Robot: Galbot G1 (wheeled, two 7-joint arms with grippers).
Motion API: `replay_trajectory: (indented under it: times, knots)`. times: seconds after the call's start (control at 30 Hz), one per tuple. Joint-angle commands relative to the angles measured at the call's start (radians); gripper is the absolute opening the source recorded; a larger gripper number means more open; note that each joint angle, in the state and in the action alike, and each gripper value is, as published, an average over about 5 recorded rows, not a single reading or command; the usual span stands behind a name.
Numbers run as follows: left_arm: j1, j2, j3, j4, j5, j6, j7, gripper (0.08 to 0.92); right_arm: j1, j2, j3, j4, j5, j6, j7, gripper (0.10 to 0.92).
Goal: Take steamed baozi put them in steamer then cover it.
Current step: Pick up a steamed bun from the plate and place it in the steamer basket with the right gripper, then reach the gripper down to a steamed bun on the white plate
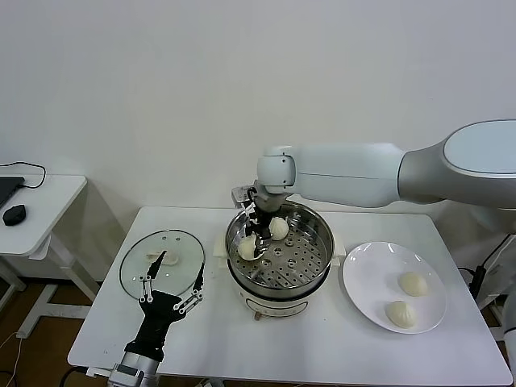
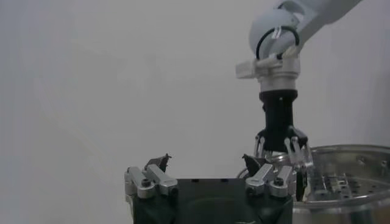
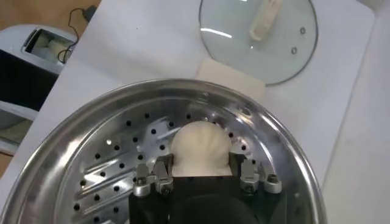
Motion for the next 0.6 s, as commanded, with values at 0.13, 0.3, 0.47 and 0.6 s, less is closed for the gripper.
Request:
replay_trajectory:
  times: [0.13, 0.3, 0.47, 0.6]
  knots:
    - [0.001, 0.0, -0.007, 0.002, 0.0, -0.001, -0.001, 0.823, -0.029, 0.006, 0.011, 0.002, -0.016, -0.009, -0.006, 0.713]
    - [0.001, -0.001, -0.01, 0.002, -0.001, -0.001, -0.002, 0.823, 0.024, -0.073, 0.039, 0.056, -0.068, -0.002, -0.051, 0.812]
    - [-0.002, -0.001, -0.006, 0.002, -0.001, 0.001, -0.004, 0.823, 0.115, -0.236, 0.053, 0.137, -0.132, 0.02, -0.133, 0.822]
    - [-0.006, 0.001, 0.0, -0.002, 0.0, 0.003, -0.004, 0.823, 0.201, -0.411, 0.044, 0.192, -0.186, 0.05, -0.201, 0.823]
